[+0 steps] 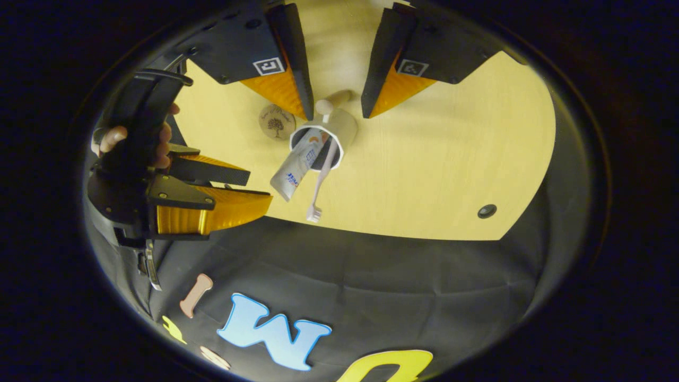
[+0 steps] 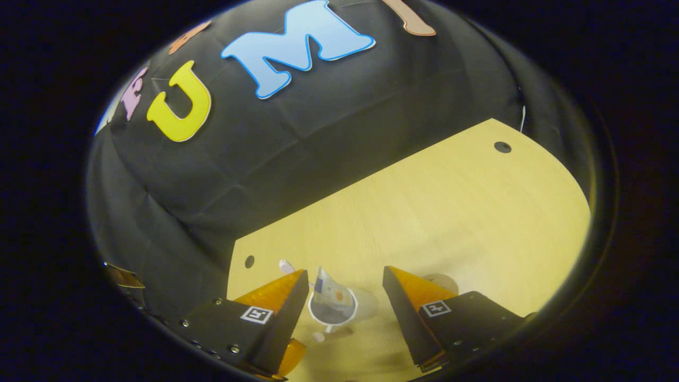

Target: Put the toothbrush and toothpaste on the desktop into the cup, then pick up the cup and place it on the coaster on the desktop.

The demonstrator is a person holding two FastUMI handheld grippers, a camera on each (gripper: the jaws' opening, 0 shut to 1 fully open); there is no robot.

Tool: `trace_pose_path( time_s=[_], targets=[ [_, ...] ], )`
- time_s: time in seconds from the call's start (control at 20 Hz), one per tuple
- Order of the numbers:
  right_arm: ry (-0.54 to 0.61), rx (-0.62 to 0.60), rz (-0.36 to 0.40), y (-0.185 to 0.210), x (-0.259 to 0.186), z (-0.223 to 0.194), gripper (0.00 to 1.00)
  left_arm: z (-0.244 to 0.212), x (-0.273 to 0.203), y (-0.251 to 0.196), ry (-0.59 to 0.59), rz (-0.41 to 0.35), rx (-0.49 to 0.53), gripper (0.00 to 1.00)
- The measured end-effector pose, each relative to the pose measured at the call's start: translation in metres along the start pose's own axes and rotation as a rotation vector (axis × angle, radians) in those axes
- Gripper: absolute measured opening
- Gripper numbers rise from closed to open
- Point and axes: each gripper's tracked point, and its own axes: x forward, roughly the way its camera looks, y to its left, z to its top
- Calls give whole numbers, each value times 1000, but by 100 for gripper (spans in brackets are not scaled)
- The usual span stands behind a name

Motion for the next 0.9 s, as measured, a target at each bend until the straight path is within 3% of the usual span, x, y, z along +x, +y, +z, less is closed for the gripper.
trace_pose_path(
  time_s=[0.1,0.2,0.25,0.9],
  targets=[
    [0,13,-14,-11,-5,-1,86,-5,3,-8,16,-17,17,63],
    [2,31,-30,-22,-9,-2,86,-8,10,-10,30,-12,44,89],
    [5,41,-36,-27,-10,-3,86,-11,12,-9,39,-8,57,92],
    [-30,110,-146,-109,-45,7,86,-39,59,-11,180,27,201,92]
  ],
)
